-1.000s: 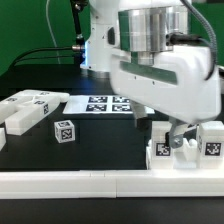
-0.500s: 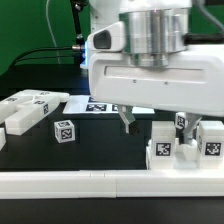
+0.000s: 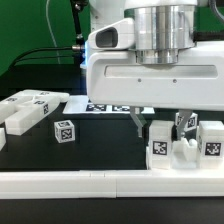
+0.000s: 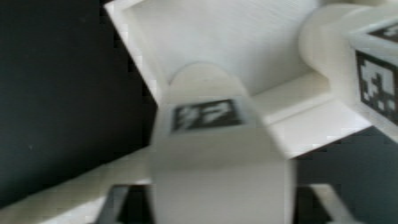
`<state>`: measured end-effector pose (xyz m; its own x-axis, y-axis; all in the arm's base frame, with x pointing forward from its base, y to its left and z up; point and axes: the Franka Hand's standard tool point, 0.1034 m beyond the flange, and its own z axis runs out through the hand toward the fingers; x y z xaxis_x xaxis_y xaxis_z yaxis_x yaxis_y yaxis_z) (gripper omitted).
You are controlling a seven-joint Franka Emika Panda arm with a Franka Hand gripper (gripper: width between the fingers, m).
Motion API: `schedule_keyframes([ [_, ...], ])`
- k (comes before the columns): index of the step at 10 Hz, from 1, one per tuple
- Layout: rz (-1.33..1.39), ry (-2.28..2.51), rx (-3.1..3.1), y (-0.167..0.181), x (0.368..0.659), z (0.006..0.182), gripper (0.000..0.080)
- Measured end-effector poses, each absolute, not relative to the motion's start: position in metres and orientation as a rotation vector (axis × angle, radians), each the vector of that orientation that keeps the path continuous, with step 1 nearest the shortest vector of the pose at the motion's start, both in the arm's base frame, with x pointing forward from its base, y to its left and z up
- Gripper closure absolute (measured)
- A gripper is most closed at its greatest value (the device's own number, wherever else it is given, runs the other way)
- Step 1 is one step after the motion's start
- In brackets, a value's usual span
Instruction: Assemble chair
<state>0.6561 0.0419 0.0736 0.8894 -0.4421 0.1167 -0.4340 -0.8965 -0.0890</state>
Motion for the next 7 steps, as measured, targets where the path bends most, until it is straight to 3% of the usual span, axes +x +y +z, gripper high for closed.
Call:
schedule_keyframes([
  [2, -0.199, 0.889, -2.936, 0.0405, 0.6560, 0.0733, 0.0515],
  [7, -0.017, 2.177, -2.158, 0.0378, 0.6528, 0.0724, 0.0515],
])
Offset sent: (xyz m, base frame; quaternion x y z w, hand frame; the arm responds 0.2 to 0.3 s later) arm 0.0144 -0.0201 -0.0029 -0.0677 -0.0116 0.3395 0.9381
